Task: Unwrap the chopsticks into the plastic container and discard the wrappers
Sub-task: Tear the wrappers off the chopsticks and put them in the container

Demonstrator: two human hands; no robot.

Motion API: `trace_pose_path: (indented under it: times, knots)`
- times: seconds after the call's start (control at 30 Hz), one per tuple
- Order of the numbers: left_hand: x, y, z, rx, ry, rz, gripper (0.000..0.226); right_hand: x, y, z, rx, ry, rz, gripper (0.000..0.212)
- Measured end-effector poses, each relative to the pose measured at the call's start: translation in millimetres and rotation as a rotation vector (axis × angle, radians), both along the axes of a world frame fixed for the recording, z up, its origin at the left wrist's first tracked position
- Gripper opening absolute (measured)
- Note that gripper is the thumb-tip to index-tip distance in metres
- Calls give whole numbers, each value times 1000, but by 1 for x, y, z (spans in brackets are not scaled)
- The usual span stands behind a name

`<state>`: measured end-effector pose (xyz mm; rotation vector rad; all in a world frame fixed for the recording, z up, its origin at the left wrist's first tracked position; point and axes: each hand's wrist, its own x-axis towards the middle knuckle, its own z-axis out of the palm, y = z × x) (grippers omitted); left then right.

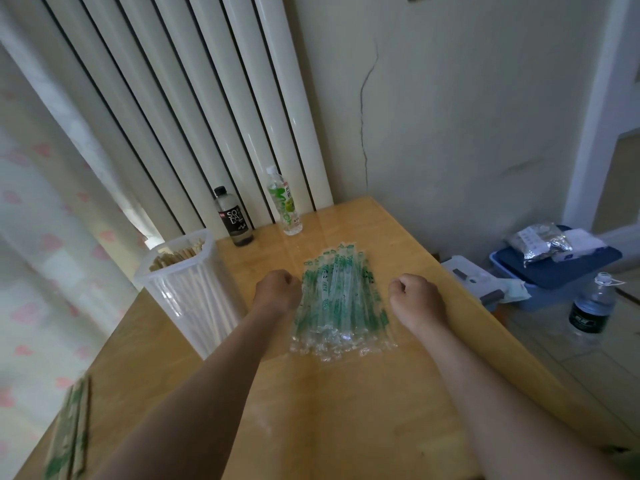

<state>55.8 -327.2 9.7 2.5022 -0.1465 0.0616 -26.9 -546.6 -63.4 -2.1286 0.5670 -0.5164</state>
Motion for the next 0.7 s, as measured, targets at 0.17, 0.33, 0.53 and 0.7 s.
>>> trace_pose_path:
  times: [0.17, 0.33, 0.53, 0.7]
  knots:
    - [-35, 13, 25, 75, -136, -176, 23, -13, 15, 24, 30, -77, 63, 41]
    - [-71, 48, 43, 77, -206, -287, 21, -31, 85, 59, 20, -171, 360, 38]
    - [-100, 150, 13, 93, -152, -200, 19, -41, 201, 55, 14, -186, 629, 37]
    - [-115, 240, -8, 43, -184, 5, 19, -33, 282, 42, 37, -97, 674, 43]
